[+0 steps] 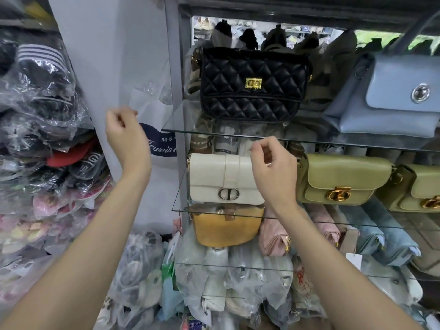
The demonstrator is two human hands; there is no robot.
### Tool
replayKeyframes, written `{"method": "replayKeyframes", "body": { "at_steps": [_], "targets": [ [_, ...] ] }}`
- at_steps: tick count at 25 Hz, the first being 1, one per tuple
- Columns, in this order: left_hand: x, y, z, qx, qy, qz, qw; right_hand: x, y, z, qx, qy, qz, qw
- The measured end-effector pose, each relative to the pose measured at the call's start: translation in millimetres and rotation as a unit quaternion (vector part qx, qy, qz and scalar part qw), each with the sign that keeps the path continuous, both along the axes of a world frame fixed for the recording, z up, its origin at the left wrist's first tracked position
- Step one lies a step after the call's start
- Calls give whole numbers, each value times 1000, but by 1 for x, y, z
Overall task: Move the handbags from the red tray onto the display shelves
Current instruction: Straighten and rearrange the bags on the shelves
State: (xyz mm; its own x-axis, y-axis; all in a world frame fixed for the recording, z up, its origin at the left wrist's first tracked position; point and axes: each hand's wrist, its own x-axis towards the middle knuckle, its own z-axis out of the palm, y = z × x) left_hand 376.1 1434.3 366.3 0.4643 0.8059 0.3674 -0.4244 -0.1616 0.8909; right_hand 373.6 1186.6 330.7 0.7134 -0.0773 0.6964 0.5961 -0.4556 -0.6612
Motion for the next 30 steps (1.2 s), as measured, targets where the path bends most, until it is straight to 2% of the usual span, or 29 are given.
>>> {"method": "replayKeyframes", "body": {
  "at_steps": [3, 6, 9, 12, 17, 20, 23, 26, 30],
  "targets": [
    [3, -27, 25, 112, -5, -48, 993, -4, 6, 38, 24, -46, 13, 999],
    [21, -45, 50, 118, 11, -128, 985, 10, 1, 67, 25, -64, -16, 998],
    [38, -63, 68, 101, 84, -243, 961, 30, -12, 78, 70, -3, -50, 996],
    [49, -71, 73, 79, 115, -298, 944, 42, -21, 86, 124, 70, -43, 989],
    [58, -64, 66, 11, 87, -337, 937, 58, -16, 92, 156, 87, -92, 980],
    [59, -63, 64, 14, 84, -344, 935, 69, -19, 99, 238, 163, -32, 957],
    [57, -62, 65, 8, 78, -357, 931, 76, -21, 101, 216, 214, 26, 952],
    [53, -60, 66, -16, 76, -368, 927, 78, -17, 96, 199, 195, 20, 960],
    [47, -50, 69, -24, 81, -321, 943, 74, -20, 93, 164, 200, 33, 965]
  ]
}}
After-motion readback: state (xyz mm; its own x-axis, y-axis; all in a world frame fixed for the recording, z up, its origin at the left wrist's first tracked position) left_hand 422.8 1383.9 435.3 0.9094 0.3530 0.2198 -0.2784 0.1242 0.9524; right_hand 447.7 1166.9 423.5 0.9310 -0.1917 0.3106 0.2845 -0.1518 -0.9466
